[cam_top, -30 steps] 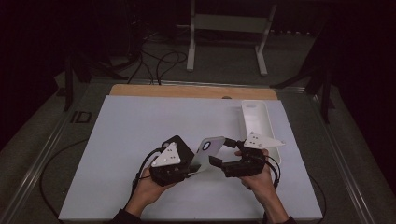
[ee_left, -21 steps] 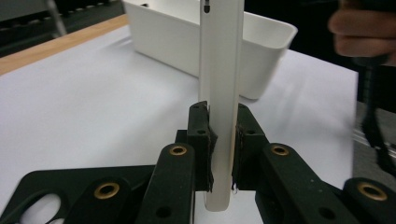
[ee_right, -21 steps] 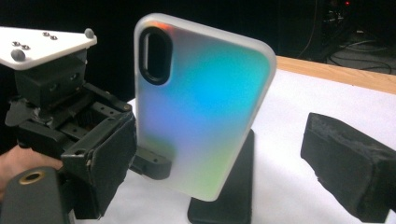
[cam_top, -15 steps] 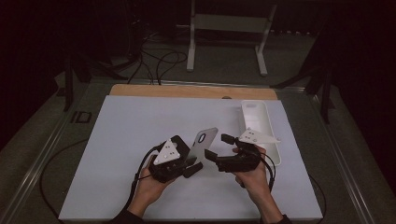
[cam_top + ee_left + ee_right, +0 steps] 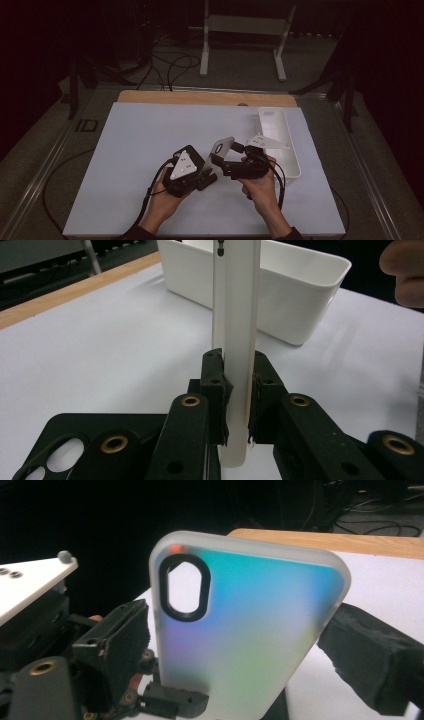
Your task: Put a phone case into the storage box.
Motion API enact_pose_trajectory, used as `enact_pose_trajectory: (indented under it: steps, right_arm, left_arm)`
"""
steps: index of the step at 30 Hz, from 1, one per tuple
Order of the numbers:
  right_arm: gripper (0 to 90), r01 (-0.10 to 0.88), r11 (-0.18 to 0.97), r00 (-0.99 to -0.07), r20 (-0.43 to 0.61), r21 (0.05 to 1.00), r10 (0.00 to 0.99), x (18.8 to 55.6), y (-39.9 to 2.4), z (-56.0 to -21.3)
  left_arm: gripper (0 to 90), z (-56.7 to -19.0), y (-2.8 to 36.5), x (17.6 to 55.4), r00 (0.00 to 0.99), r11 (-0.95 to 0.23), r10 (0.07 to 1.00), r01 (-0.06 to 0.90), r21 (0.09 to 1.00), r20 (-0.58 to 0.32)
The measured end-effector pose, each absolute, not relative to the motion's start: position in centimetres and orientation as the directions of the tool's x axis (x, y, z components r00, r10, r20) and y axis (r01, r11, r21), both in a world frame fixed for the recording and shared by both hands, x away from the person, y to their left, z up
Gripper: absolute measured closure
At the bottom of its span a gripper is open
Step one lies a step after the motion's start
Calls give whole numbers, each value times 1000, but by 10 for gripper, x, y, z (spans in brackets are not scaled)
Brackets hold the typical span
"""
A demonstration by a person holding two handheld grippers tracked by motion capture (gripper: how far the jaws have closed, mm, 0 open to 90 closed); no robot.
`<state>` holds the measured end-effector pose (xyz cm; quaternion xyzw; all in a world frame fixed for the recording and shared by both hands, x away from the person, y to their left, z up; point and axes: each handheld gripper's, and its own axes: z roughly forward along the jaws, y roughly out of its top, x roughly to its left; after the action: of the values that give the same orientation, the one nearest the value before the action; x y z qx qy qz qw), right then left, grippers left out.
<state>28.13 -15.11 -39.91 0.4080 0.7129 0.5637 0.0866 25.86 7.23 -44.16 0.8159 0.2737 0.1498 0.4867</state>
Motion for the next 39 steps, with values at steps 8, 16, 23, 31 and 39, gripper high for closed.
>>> enact_pose_trajectory:
  steps: [8, 16, 23, 31, 39]
  right_arm:
    - [133, 492, 20, -632, 341, 870, 695, 283, -147, -401]
    - [144, 513, 0, -625, 373, 858, 685, 287, -148, -404]
    - [160, 494, 11, -632, 350, 869, 691, 284, -147, -403]
    - [162, 483, 15, -638, 340, 876, 690, 282, -146, -402]
    - [163, 478, 18, -637, 332, 878, 696, 281, -146, -402]
  left_arm:
    - [807, -441, 69, 256, 809, -379, 588, 292, 878, -15]
    - [807, -442, 68, 255, 815, -377, 579, 287, 881, -18]
    - [806, -443, 67, 255, 820, -377, 572, 291, 880, -26]
    - [789, -442, 70, 254, 824, -367, 566, 287, 885, -33]
    - [644, -438, 78, 253, 819, -356, 573, 285, 890, -32]
